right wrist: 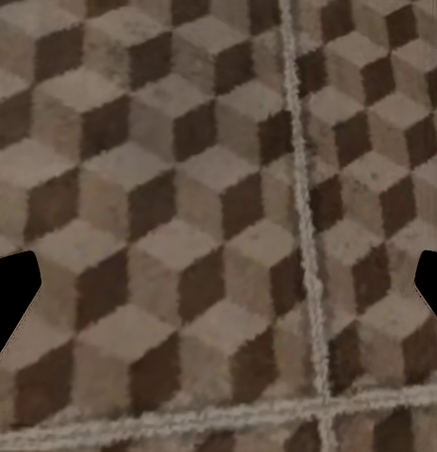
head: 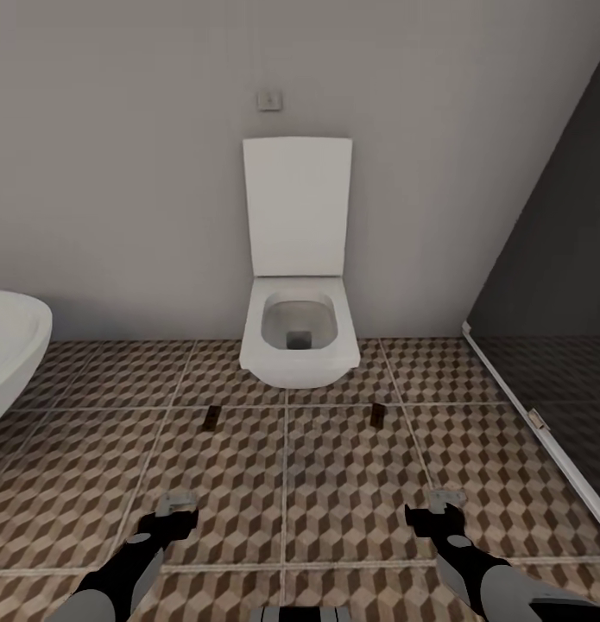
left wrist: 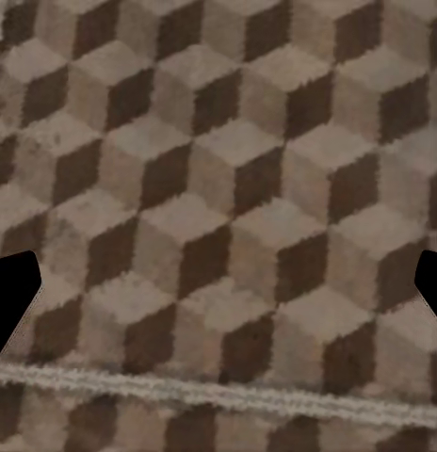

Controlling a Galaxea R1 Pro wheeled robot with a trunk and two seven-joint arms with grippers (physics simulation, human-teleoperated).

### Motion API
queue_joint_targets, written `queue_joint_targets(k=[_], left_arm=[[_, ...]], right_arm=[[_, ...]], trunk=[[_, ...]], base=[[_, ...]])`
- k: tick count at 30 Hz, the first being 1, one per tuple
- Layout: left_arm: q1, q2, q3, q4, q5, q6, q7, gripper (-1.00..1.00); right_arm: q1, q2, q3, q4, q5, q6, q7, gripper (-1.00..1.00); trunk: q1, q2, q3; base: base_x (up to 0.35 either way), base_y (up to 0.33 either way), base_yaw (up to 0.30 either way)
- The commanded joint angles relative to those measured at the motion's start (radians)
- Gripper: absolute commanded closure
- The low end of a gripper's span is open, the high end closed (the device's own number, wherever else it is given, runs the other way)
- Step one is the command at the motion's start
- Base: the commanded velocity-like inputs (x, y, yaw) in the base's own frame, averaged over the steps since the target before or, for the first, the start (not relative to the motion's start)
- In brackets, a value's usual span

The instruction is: Take the four mousetraps from the cabinet in the bathroom and place them on the bathroom floor. Make sure all four end up on the same floor surface, and ensure that at least two of them are either under or directly next to the same bathroom sink.

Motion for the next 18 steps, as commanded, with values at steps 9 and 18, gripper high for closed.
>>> queue_joint_targets(k=[9, 18], left_arm=[[0.0, 0.002, 0.006, 0.003, -0.005, 0.0, 0.0, -1.0], [0.0, 0.02, 0.007, 0.058, 0.0, -0.001, 0.0, -1.0]], right_arm=[[-0.001, -0.001, -0.001, 0.003, 0.01, -0.002, 0.001, -1.0], [0.0, -0.002, 0.0, 0.036, 0.015, -0.002, 0.003, -1.0]], trunk=[[-0.004, 0.002, 0.034], [-0.008, 0.004, 0.069]], base=[[0.0, 0.0, 0.0], [0.0, 0.0, 0.0]])
